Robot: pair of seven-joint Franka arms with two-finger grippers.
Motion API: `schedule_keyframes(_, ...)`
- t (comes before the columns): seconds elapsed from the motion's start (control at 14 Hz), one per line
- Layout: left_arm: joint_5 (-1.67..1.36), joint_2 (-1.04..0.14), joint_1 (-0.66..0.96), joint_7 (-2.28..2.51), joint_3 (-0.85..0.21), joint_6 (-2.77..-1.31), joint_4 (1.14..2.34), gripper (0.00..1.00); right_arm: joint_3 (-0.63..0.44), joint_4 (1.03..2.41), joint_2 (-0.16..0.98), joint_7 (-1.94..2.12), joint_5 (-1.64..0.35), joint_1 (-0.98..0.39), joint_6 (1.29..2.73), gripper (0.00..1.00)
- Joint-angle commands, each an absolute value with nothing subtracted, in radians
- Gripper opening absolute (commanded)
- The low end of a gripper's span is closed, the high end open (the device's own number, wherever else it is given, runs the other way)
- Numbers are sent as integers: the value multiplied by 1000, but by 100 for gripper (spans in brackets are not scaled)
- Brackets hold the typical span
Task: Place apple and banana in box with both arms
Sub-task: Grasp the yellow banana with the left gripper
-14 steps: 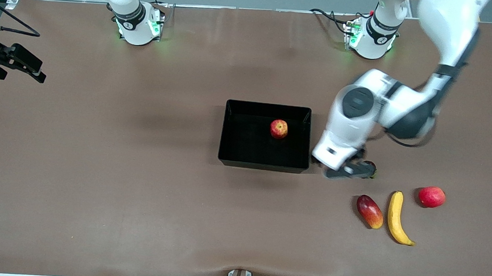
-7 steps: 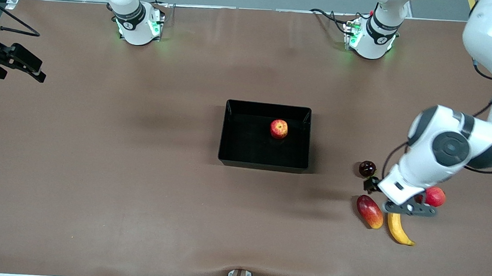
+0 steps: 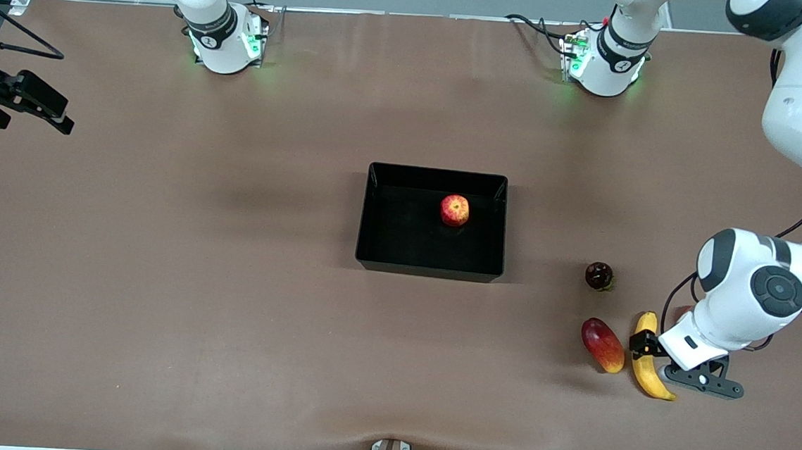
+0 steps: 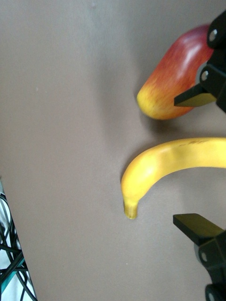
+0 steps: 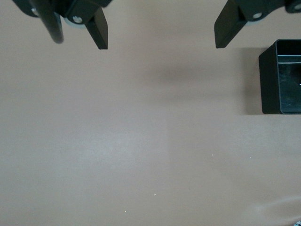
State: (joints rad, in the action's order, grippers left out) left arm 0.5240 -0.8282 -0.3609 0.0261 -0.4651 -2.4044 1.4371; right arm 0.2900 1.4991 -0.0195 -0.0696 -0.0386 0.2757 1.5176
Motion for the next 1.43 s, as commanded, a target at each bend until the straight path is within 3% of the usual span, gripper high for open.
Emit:
schedule_keyframes(0.0, 515, -874, -337, -2, -436, -2434, 1385, 99, 301, 1493, -28, -58, -54, 296, 1509, 100)
schedule_keyframes(0.29, 512, -923, -341, 17, -425, -2467, 1381, 84, 301, 1493, -26, -57, -57, 295, 1511, 100)
schedule_keyframes(0.5, 506, -946, -339, 24, -410, -2482, 1382, 64, 301, 1493, -26, -57, -57, 298, 1508, 100)
schedule_keyframes(0.57, 508, -950, -341, 23, -407, -2480, 1382, 51, 301, 1493, -26, -57, -57, 299, 1508, 100)
schedule_keyframes(0.64, 506, -948, -339, 21, -397, -2482, 1382, 31, 301, 1493, -26, -57, -57, 299, 1508, 100)
schedule_keyframes(0.71, 506, -943, -339, 20, -397, -2482, 1382, 1, 301, 1493, -26, -57, -57, 296, 1508, 100)
schedule_keyframes(1.14, 502, -853, -345, 18, -428, -2461, 1393, 0, 284, 1493, -29, -55, -52, 238, 1505, 100)
schedule_keyframes(1.36, 421, -807, -360, 34, -492, -2352, 1393, 0, 88, 1491, -29, -55, -44, 67, 1511, 100)
